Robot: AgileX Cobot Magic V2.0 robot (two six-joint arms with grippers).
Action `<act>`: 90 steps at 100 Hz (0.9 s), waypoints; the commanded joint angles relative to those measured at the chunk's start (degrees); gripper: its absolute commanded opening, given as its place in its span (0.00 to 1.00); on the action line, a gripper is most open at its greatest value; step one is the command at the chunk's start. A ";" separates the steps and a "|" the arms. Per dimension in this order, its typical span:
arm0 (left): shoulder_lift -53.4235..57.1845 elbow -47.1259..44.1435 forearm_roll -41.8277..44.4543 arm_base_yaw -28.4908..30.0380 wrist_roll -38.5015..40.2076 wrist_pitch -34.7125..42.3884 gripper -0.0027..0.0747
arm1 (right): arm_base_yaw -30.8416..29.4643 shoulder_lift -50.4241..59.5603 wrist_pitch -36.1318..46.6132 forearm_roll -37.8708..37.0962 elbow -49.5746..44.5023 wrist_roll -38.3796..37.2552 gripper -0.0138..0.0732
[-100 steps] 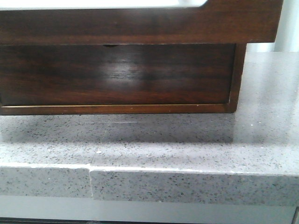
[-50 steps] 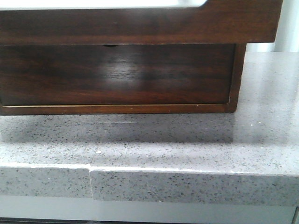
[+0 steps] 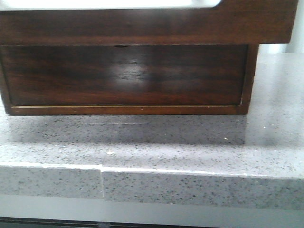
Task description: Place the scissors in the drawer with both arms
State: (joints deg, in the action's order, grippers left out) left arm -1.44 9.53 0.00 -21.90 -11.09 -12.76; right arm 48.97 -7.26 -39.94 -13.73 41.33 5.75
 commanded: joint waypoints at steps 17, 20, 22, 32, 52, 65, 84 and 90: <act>3.62 -8.98 0.00 12.47 15.30 9.32 0.01 | 0.00 -0.89 4.61 -1.35 0.98 -0.07 0.11; 3.62 -9.98 0.00 12.82 17.63 9.32 0.01 | 0.00 -0.89 4.61 -1.35 0.98 -0.07 0.11; 3.62 -10.49 0.00 13.11 19.15 9.32 0.01 | 0.00 -0.89 4.61 -1.35 0.98 -0.07 0.11; 3.62 -10.39 1.03 12.72 22.22 4.10 0.01 | 0.00 -0.89 4.61 -1.35 0.98 -0.07 0.11; 3.62 -10.39 2.77 12.70 22.12 -3.29 0.01 | 0.00 -0.89 4.61 -1.35 0.98 -0.07 0.11; 3.62 -10.39 2.02 12.70 22.32 -4.13 0.01 | 0.00 -0.89 4.61 -1.35 0.98 -0.07 0.11; 3.62 -10.39 2.02 12.70 22.32 -4.13 0.01 | 0.00 -0.89 4.61 -1.35 0.98 -0.07 0.11; 3.62 -10.39 2.02 12.70 22.32 -4.13 0.01 | 0.00 -0.89 4.61 -1.35 0.98 -0.07 0.11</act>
State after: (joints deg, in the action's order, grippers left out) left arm 0.25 0.22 2.51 -9.15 10.58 -18.98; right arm 48.97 -7.26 -39.94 -13.83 41.33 5.71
